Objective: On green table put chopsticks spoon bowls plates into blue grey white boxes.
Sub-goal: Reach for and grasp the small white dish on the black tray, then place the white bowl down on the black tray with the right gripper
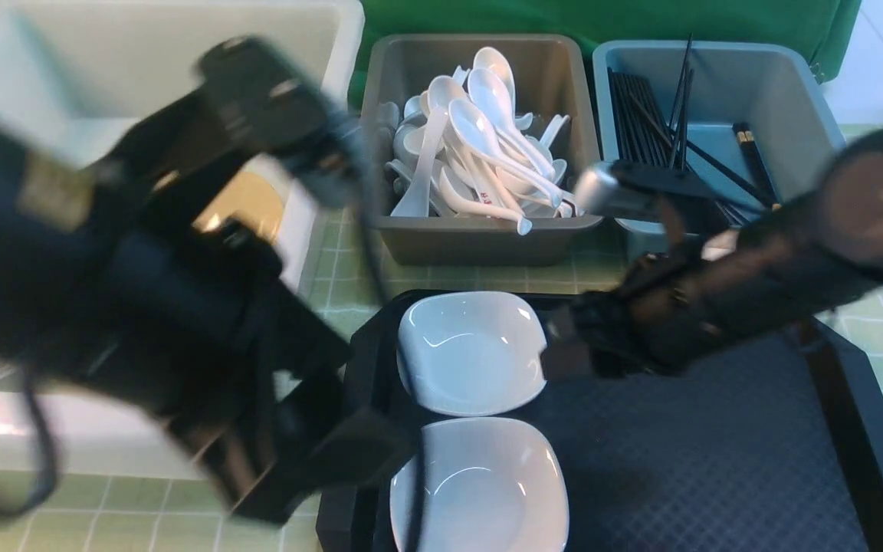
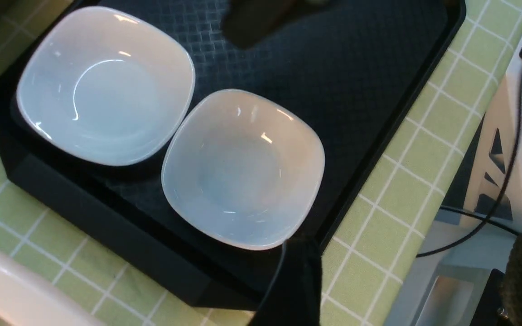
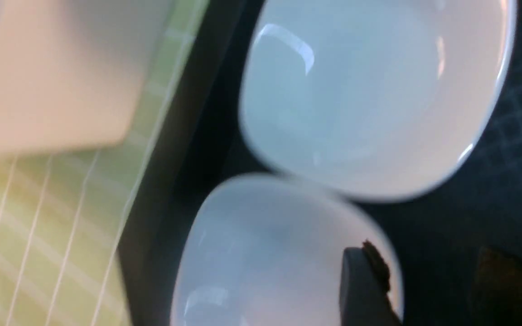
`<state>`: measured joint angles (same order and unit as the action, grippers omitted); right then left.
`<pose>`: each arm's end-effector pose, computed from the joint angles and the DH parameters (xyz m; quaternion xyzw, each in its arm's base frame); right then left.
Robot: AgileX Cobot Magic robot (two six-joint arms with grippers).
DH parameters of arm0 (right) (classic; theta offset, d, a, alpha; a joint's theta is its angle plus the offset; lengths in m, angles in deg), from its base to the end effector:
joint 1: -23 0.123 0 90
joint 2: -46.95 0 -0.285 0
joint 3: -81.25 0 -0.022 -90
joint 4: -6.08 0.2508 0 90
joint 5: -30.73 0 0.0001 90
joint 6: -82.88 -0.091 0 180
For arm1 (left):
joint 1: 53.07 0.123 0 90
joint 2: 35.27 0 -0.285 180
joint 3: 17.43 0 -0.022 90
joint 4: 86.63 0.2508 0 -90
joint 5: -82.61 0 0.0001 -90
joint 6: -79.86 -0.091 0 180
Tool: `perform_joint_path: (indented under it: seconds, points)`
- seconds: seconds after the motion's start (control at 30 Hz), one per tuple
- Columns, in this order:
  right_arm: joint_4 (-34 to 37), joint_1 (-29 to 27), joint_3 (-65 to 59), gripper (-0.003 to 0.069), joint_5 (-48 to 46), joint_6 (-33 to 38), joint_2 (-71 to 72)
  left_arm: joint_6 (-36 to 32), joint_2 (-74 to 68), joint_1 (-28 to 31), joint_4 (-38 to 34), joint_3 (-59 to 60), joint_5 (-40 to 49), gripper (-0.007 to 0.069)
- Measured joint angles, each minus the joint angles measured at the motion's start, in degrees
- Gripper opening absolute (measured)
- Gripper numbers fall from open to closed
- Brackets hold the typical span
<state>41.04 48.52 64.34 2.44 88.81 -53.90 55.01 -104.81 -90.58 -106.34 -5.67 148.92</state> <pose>0.2963 0.1689 0.2369 -0.0437 0.9354 0.2576 0.2381 0.1359 -0.1398 0.3776 0.4707 0.8210 -0.1990 0.2544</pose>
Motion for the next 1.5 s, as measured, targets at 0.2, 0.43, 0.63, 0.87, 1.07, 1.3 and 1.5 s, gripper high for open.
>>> perform_joint_path:
  seconds: [0.2, 0.43, 0.63, 0.87, 1.07, 1.3, 1.5]
  points:
    - [4.87, -3.86, 6.87, 0.0332, 1.48, 0.70, -11.81, 0.00, 3.28, 0.00, 0.00, 2.43, -1.05, 0.0520]
    - [6.21, -3.83, 10.21, 0.0330, 1.24, 1.58, -18.01, 0.00, 3.47, 0.00, 0.00, 2.44, -1.31, 0.0520]
    - [8.24, -3.77, 10.50, 0.0223, 0.81, 6.70, -20.03, 0.00, 3.53, 0.00, 0.00, 2.44, -1.92, 0.0520]
    - [11.39, -5.63, 10.70, 0.0069, -2.63, 9.58, -19.88, 0.00, 3.53, 0.00, 0.06, 2.44, -1.98, 0.0520]
    - [11.89, -9.58, 10.63, 0.0052, -9.88, 15.53, -17.96, 0.00, 3.53, 0.00, 1.59, 2.44, -2.03, 0.0520]
    - [11.21, -15.30, 6.31, 0.0050, -14.38, 18.56, -7.90, 0.00, 3.53, 0.00, 1.80, 2.44, -2.85, 0.0520]
    - [11.03, -22.24, -6.31, 0.0050, -14.88, 21.28, 5.27, 0.00, 3.53, 0.00, 1.94, 2.44, -4.97, 0.0520]
